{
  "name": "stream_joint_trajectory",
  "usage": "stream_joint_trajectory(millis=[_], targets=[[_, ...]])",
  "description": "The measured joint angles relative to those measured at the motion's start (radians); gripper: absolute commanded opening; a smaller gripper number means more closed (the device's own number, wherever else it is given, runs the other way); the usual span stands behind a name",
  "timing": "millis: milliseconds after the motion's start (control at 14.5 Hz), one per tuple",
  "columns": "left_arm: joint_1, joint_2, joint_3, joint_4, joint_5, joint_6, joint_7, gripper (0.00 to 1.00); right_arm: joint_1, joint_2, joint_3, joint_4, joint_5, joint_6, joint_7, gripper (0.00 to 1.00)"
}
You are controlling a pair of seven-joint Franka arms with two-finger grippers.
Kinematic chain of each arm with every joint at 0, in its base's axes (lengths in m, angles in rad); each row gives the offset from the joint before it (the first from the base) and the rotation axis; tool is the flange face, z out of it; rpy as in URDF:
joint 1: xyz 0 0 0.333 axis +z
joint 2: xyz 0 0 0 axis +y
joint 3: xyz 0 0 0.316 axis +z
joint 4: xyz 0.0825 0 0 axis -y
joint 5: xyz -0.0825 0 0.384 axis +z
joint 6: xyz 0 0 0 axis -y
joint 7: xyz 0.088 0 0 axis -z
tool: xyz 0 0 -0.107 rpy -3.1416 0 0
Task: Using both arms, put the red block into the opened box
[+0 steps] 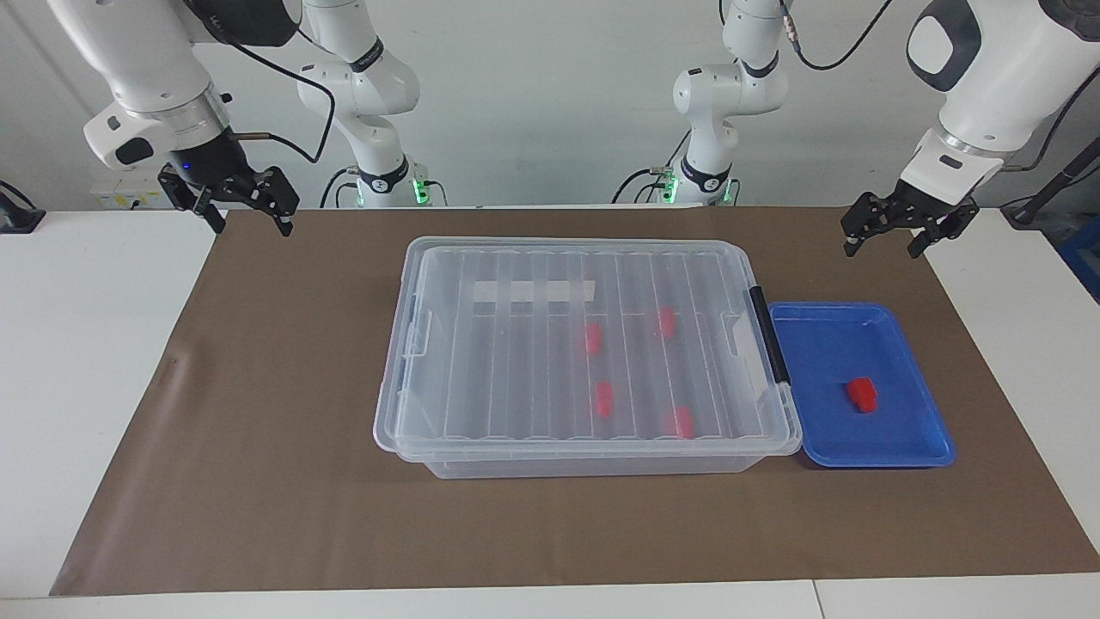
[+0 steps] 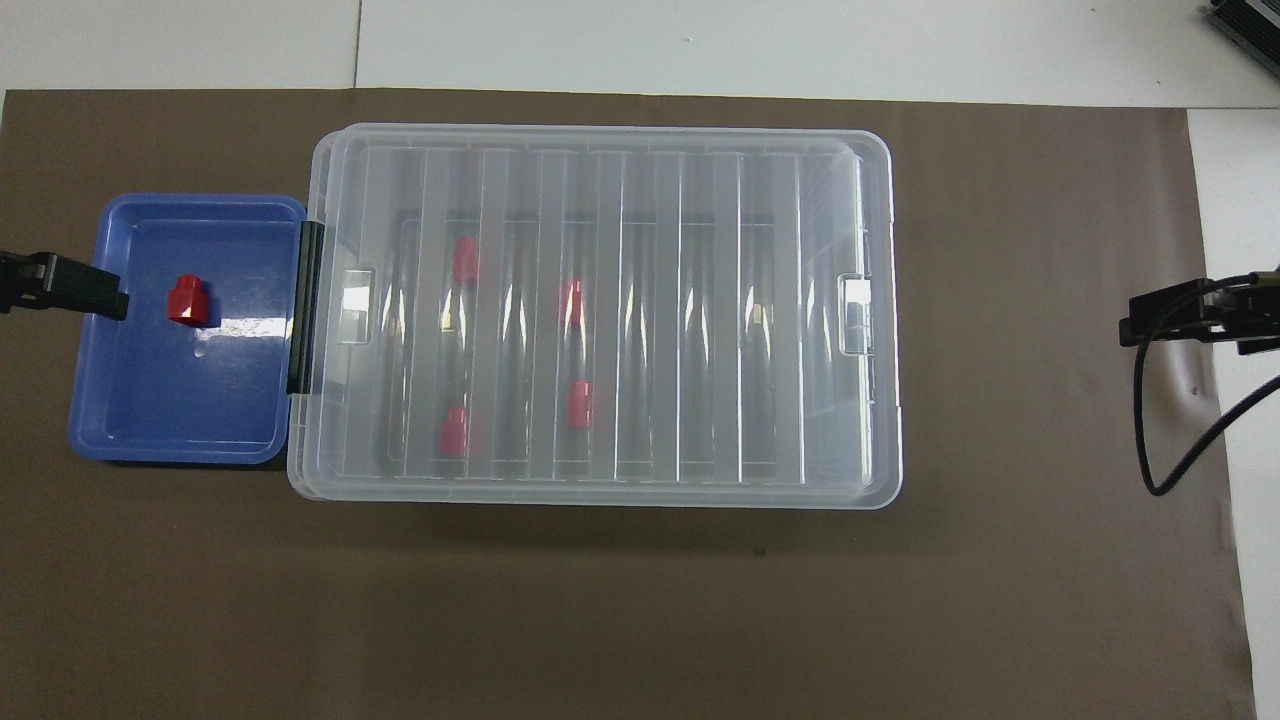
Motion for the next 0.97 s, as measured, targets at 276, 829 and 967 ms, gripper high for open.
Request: stream_joint_trajectory(millis=[276,829,967], targets=[[0.0,0.0,0.0,0.0,0.0,0.0,0.0,1.0,0.0,0.0,0.0,0.0,0.0,0.0,0.0,1.0],[0.0,0.0,0.0,0.0,0.0,0.001,0.0,1.0,0.068,0.012,0.006,-0.05,0.0,0.15,0.001,1.0],[0.0,0.0,0.0,0.0,0.0,0.001,0.0,1.0,0.115,0.046,0.008,-0.066,0.001,0.225,0.008,1.0]])
